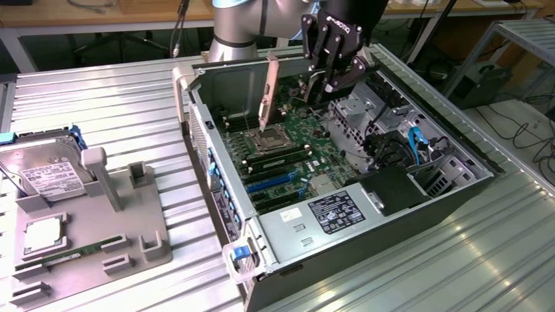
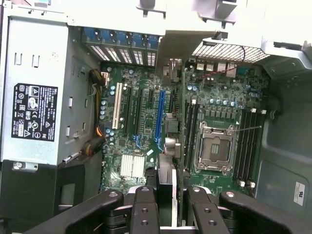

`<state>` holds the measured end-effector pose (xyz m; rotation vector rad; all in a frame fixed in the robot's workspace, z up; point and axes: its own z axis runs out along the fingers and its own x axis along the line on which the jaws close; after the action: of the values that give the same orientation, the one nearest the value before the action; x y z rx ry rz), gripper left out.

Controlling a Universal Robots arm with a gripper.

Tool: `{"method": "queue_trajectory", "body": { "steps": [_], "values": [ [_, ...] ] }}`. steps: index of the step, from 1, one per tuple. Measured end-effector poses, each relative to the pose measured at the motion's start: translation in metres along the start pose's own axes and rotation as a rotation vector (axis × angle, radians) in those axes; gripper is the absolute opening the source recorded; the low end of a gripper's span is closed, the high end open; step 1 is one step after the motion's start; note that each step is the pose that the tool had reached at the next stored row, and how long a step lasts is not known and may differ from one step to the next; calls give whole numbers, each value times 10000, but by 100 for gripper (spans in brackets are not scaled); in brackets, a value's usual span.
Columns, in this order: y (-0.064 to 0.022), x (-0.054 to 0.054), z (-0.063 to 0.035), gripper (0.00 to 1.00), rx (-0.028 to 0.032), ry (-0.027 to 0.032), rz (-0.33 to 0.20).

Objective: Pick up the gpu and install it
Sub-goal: 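Insert the gpu into the slot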

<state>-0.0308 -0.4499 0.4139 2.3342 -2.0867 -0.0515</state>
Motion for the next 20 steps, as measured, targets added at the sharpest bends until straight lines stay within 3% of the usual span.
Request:
{"method": "queue_trajectory", "body": {
  "steps": [5,20],
  "values": [
    [-2,1,56,28,50,5,16],
    [-3,2,112,28,50,4,16]
  ]
}}
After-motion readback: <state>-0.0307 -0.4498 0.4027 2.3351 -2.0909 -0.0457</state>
